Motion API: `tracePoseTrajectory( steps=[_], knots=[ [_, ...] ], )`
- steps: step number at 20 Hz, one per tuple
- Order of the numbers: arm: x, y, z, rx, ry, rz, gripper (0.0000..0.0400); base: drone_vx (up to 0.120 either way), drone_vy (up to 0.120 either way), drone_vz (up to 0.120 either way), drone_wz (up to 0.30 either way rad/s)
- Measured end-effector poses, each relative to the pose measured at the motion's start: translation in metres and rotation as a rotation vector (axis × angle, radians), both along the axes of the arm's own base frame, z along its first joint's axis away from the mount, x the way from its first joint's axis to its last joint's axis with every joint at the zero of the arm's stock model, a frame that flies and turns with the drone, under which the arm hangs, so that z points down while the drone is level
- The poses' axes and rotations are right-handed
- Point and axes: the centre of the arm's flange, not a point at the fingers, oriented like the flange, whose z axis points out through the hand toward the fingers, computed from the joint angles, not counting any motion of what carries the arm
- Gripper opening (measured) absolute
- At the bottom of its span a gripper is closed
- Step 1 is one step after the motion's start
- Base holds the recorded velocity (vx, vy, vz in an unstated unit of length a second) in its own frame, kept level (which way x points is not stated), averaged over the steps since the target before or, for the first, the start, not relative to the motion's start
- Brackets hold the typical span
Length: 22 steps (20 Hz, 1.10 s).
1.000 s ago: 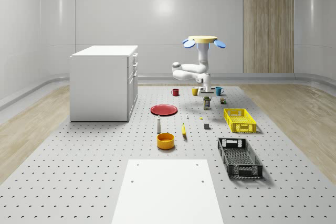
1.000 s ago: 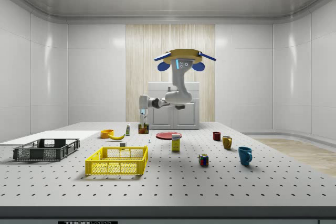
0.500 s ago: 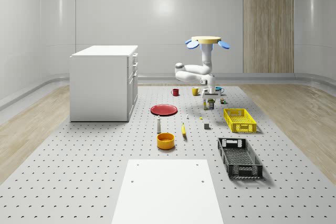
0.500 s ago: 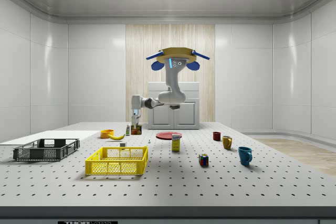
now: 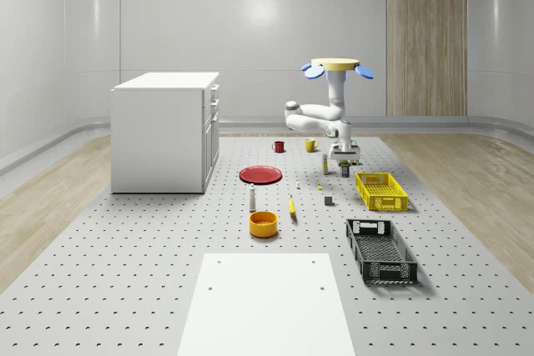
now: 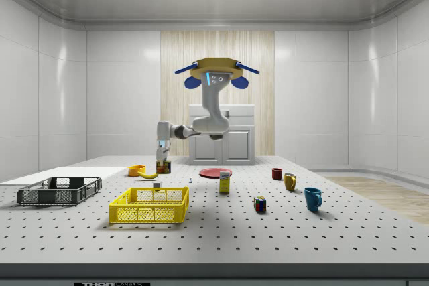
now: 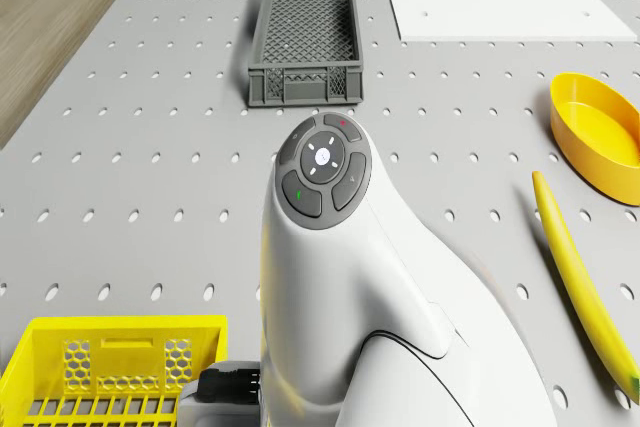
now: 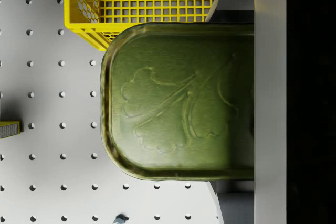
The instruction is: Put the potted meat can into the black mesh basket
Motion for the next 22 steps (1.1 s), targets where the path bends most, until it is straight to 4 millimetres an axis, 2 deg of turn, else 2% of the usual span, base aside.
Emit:
tracePoseTrajectory(
  steps=[4, 11, 14, 20, 22],
  knots=[
    [0.0000, 0.0000, 0.0000, 0.000, 0.000, 0.000, 0.0289, 0.120, 0.110, 0.000, 0.000],
    [0.0000, 0.0000, 0.0000, 0.000, 0.000, 0.000, 0.0289, 0.120, 0.000, 0.000, 0.000],
    [0.0000, 0.0000, 0.0000, 0.000, 0.000, 0.000, 0.0289, 0.120, 0.080, 0.000, 0.000],
    [0.0000, 0.0000, 0.0000, 0.000, 0.000, 0.000, 0.0289, 0.120, 0.000, 0.000, 0.000],
    [0.0000, 0.0000, 0.0000, 0.000, 0.000, 0.000, 0.0289, 0.120, 0.080, 0.000, 0.000]
  ],
)
